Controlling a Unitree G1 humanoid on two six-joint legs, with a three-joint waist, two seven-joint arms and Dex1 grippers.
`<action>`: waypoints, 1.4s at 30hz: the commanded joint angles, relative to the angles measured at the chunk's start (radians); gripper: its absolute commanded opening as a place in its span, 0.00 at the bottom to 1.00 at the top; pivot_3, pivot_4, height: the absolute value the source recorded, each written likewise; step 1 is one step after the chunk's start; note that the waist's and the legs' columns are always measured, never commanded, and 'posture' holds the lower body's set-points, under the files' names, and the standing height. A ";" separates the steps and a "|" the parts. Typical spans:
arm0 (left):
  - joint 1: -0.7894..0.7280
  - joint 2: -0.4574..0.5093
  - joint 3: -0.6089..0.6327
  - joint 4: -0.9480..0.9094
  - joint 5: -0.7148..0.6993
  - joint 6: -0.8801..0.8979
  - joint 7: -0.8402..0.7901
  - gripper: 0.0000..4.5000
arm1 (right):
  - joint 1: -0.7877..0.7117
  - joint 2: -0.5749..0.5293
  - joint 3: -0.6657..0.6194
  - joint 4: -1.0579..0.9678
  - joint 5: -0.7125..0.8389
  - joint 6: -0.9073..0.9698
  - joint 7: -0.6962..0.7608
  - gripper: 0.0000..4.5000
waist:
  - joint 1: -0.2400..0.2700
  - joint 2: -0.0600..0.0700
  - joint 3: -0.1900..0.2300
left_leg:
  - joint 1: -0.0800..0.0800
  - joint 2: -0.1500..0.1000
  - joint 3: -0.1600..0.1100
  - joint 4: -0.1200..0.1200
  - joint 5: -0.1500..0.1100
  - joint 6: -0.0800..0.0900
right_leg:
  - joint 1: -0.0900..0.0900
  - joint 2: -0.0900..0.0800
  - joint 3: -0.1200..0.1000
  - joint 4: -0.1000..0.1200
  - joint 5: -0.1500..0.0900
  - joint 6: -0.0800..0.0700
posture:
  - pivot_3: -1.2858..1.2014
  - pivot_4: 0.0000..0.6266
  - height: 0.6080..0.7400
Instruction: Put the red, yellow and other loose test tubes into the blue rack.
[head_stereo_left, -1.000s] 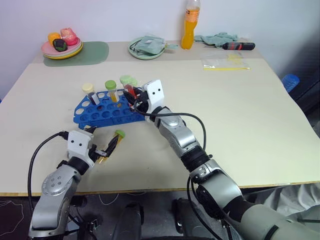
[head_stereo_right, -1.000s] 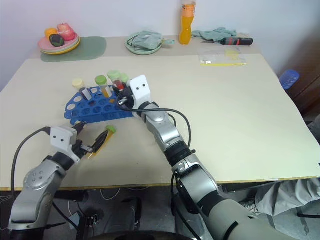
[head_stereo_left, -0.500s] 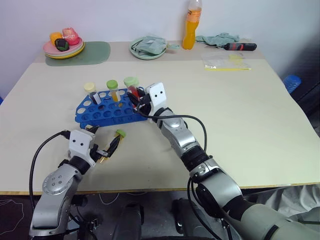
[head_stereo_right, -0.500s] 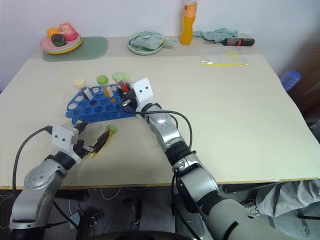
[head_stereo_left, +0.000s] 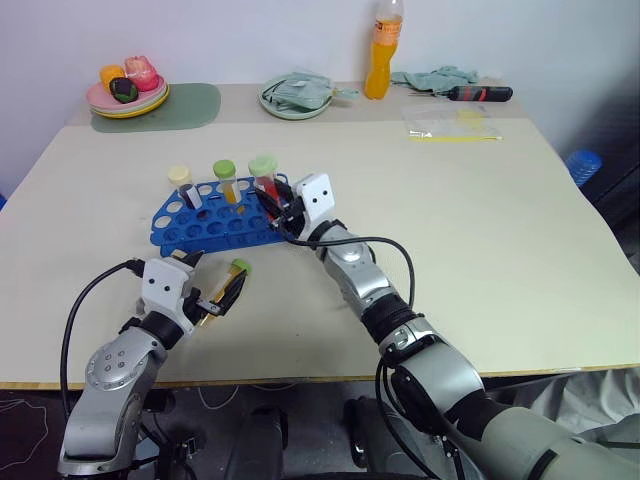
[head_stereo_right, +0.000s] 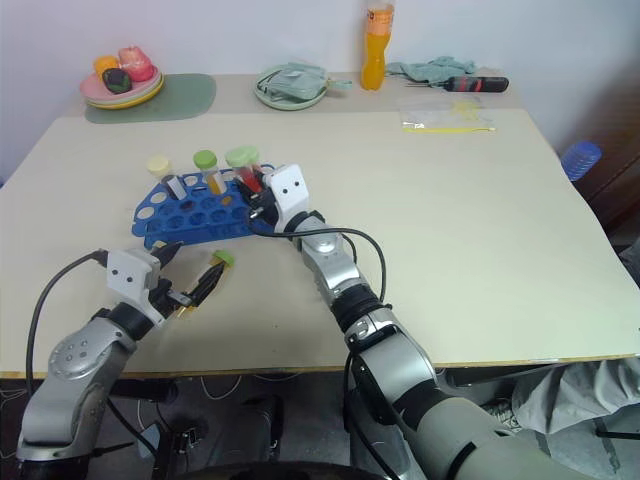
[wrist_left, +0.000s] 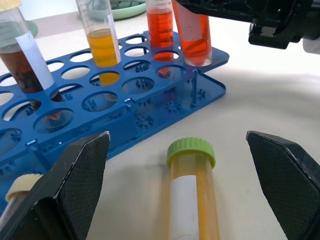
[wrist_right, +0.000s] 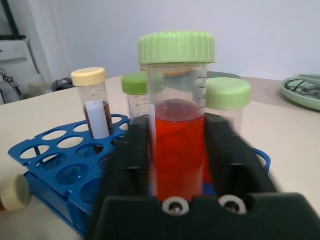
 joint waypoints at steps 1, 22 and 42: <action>-0.014 0.021 0.011 -0.063 -0.030 0.063 0.005 1.00 | 0.017 0.060 -0.013 -0.078 0.007 -0.046 0.015 0.84 | 0.000 0.000 0.000 | 0.000 0.000 0.000 0.000 0.000 0.000 | 0.000 0.000 0.000 0.000 0.000 0.000 | 0.52 0.24 1.00; -0.758 0.496 -0.297 0.026 -0.553 1.312 0.250 1.00 | 0.341 -0.686 0.123 -1.135 0.251 0.648 0.731 0.99 | -0.018 0.000 0.002 | 0.001 -0.001 -0.005 0.000 0.000 0.000 | 0.002 0.001 -0.002 0.003 -0.003 0.000 | 0.52 0.24 1.00; -0.661 0.567 -0.122 -0.104 -0.751 1.113 0.351 0.18 | 0.368 -0.641 0.120 -1.169 0.216 0.657 0.656 1.00 | -0.001 -0.001 0.002 | 0.000 -0.001 -0.004 0.001 0.001 -0.002 | 0.000 0.000 -0.001 0.004 -0.003 0.000 | 0.52 0.24 1.00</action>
